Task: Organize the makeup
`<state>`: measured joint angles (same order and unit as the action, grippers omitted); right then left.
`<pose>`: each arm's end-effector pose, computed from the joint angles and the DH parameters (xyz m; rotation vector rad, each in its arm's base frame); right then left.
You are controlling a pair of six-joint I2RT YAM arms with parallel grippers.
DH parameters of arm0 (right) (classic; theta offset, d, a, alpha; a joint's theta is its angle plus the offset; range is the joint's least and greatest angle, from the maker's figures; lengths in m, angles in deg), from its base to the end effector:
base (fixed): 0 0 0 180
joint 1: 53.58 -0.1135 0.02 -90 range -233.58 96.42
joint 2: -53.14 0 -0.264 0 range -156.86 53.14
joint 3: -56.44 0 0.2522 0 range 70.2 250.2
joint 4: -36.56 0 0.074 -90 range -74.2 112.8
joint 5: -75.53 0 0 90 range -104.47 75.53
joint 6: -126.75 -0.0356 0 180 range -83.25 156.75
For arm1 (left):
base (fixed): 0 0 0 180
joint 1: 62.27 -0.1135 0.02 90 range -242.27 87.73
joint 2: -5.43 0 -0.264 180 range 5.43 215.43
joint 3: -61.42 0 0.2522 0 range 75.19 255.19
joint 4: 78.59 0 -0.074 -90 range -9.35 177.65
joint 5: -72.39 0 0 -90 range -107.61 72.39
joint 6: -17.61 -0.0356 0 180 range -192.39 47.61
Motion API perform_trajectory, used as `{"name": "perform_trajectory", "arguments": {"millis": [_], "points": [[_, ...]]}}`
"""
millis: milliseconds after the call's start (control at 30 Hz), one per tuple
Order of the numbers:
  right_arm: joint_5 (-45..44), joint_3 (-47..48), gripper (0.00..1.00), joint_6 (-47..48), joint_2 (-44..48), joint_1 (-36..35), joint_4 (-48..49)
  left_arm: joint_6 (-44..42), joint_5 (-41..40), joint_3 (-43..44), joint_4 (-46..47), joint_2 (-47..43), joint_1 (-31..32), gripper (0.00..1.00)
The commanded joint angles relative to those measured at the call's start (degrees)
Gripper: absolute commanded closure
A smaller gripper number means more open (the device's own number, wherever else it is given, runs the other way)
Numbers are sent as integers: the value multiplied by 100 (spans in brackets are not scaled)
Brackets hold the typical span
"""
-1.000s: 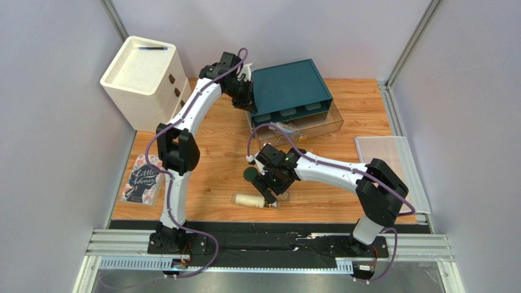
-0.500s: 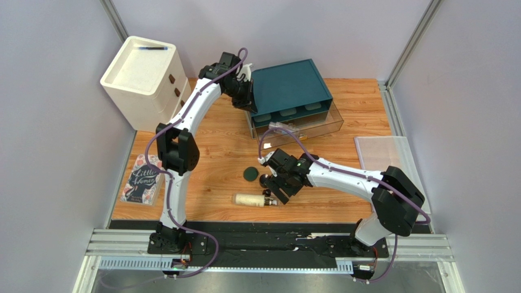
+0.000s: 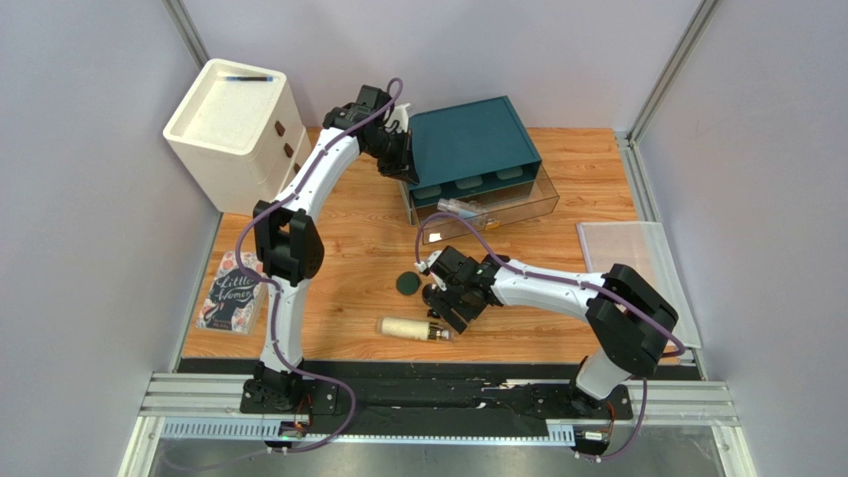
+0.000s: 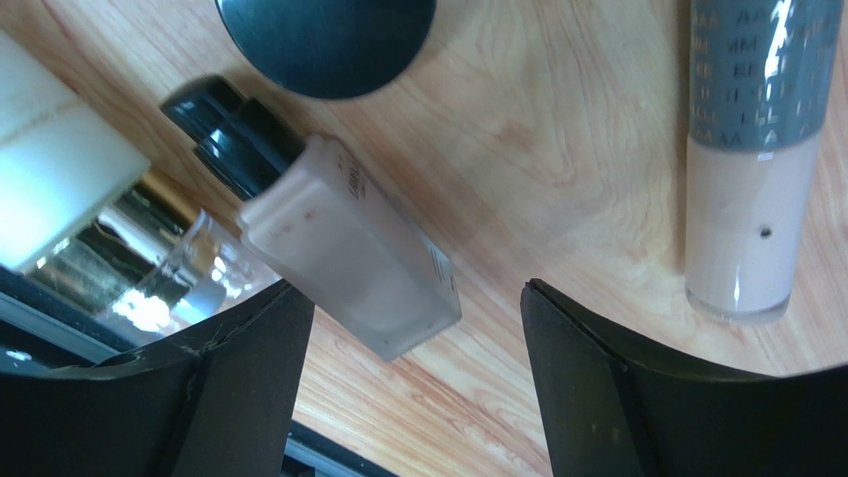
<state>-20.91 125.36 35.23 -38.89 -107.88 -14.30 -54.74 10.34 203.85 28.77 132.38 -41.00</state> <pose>0.1734 0.2344 0.1732 -1.2430 2.5558 0.0460 0.4403 -0.1893 0.3032 0.2757 2.6208 -0.8747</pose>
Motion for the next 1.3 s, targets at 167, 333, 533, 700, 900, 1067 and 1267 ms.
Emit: {"name": "perform_trajectory", "arguments": {"millis": [167,333,533,700,900,1067,1267], "points": [[564,302,50,284,-350,69,485,-183,-175,-219,-564,5,52,94],[1083,347,91,284,-404,183,187,-183,-166,-245,-555,-4,43,94],[724,592,100,249,79,175,-498,-209,-131,-184,-538,22,52,94],[319,865,100,196,1035,183,-886,-227,-61,-227,-538,31,52,94],[-789,1611,100,196,1557,560,-825,-315,-52,-245,-538,66,43,94],[-157,2980,100,240,854,1729,-957,-332,0,-236,-546,110,43,94],[64,4072,100,415,-279,2283,-1036,-359,27,-105,-599,207,43,94]]}}
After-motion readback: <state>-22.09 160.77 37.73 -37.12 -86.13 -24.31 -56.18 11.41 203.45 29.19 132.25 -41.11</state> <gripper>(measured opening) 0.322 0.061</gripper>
